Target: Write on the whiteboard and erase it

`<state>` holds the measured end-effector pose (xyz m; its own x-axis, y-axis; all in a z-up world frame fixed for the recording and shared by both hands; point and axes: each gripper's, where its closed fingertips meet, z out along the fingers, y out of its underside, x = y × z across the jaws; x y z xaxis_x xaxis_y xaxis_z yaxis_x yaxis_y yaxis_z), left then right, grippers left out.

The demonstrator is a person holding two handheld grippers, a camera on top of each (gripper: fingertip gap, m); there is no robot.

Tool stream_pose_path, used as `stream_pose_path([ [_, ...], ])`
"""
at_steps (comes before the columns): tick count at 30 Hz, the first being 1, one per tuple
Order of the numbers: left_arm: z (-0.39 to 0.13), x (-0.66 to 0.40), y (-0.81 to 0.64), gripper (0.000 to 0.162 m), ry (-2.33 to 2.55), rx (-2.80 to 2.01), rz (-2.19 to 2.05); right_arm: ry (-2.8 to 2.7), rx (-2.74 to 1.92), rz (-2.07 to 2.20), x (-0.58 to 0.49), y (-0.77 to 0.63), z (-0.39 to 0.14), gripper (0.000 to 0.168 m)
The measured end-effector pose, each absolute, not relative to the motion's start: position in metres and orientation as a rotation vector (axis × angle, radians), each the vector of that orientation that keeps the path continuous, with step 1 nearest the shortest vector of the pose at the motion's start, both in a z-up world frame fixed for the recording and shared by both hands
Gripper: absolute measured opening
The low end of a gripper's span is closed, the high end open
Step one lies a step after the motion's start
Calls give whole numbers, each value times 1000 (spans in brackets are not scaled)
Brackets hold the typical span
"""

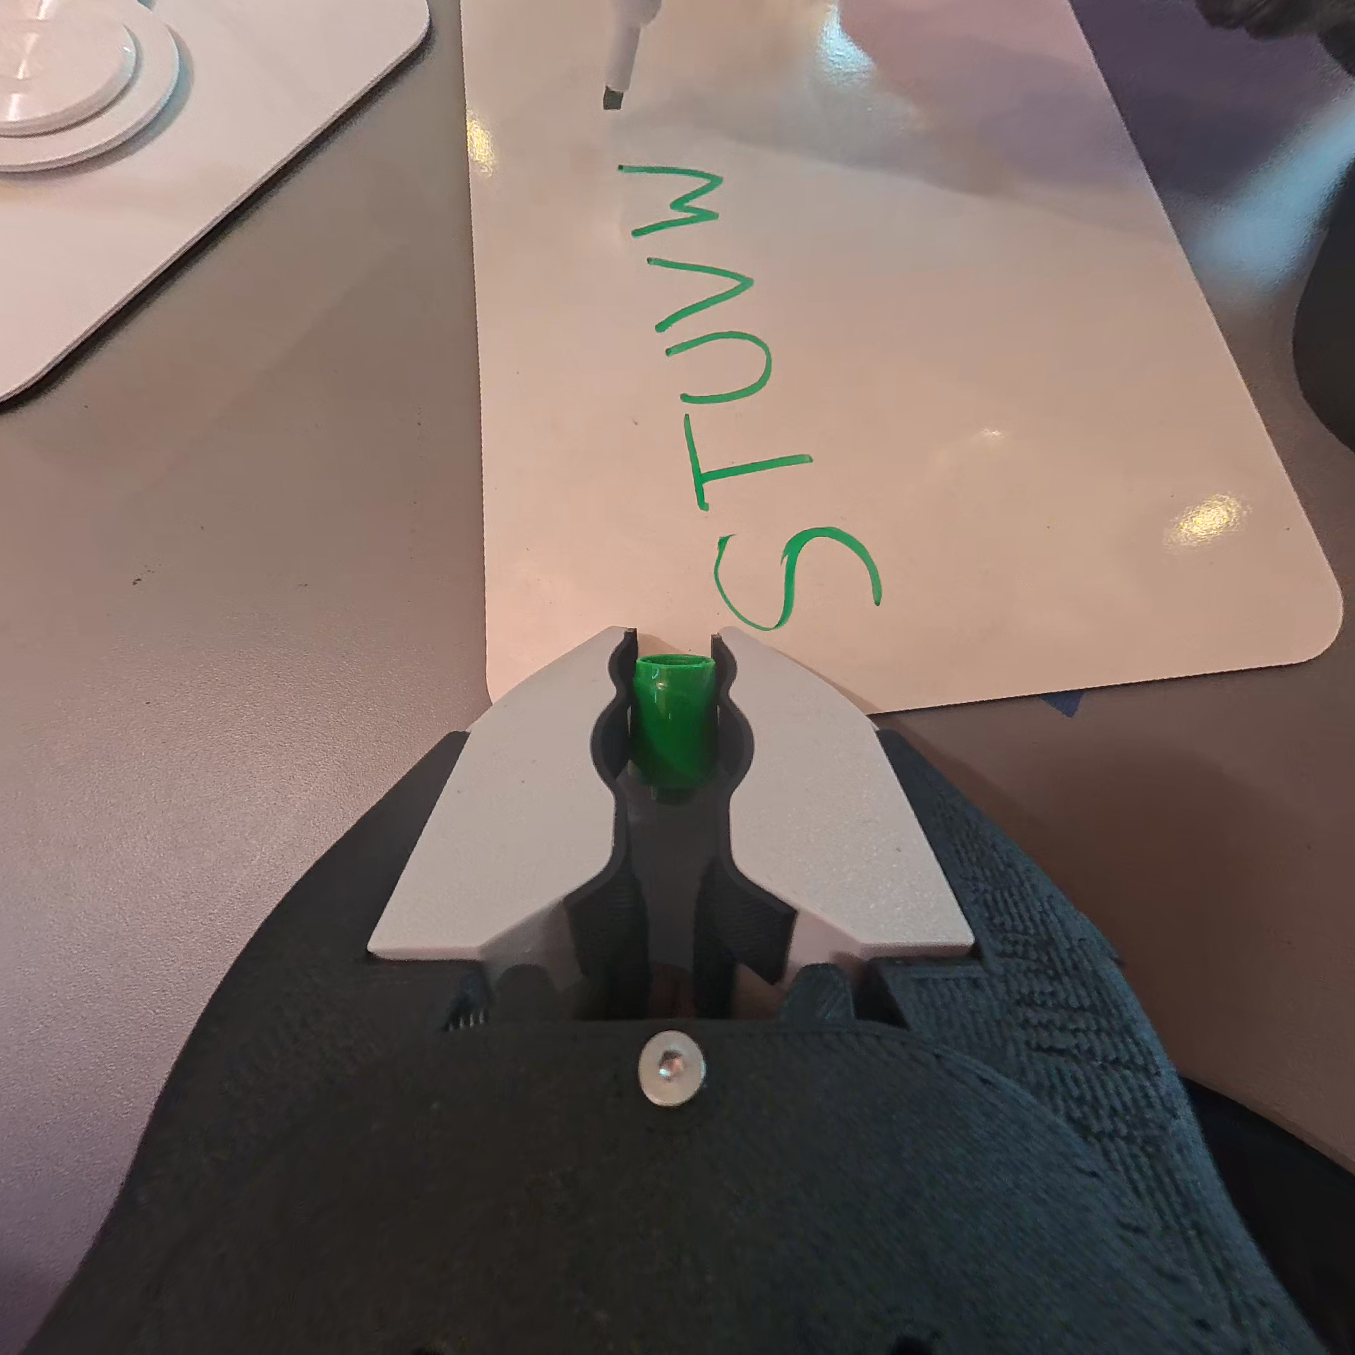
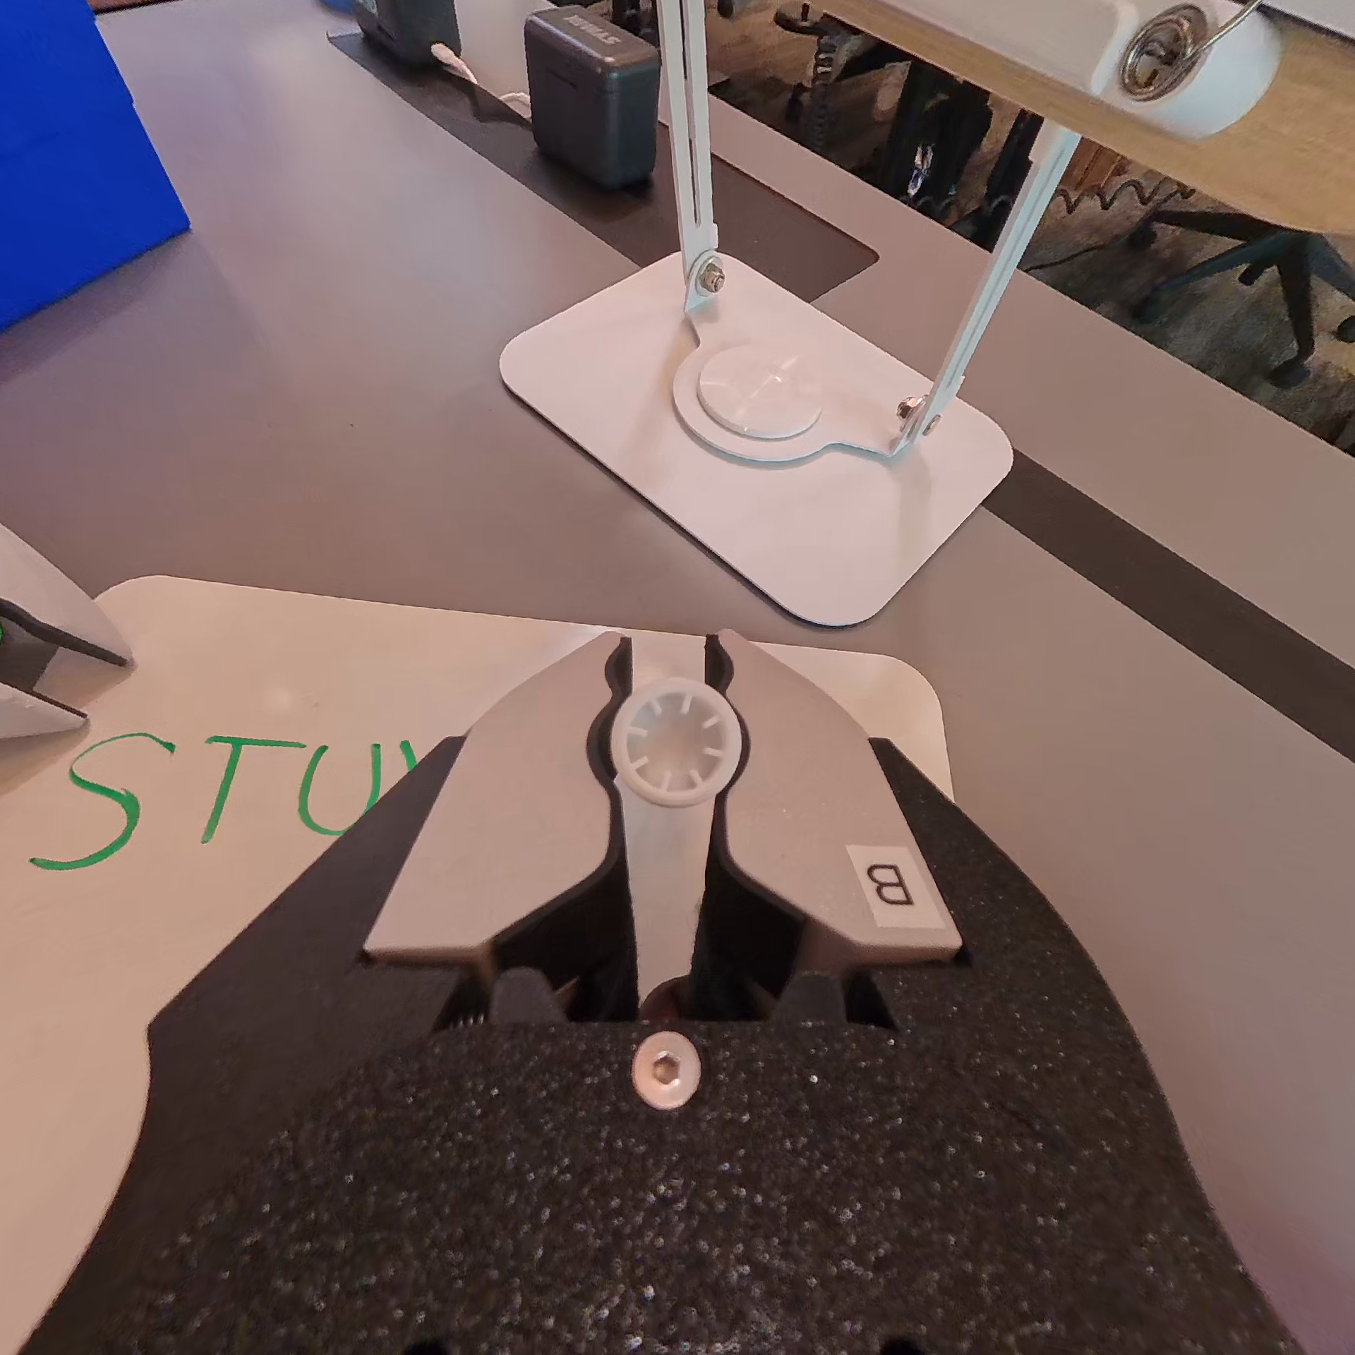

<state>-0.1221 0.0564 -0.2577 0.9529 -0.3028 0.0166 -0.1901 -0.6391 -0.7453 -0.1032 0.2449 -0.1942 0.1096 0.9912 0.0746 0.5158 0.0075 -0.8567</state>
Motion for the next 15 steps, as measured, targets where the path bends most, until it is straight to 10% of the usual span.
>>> stream_pose_path([
  [15,-258,-122,56,20,346,-2281,-176,-1517,-1625,770,-103,246,-199,20],
])
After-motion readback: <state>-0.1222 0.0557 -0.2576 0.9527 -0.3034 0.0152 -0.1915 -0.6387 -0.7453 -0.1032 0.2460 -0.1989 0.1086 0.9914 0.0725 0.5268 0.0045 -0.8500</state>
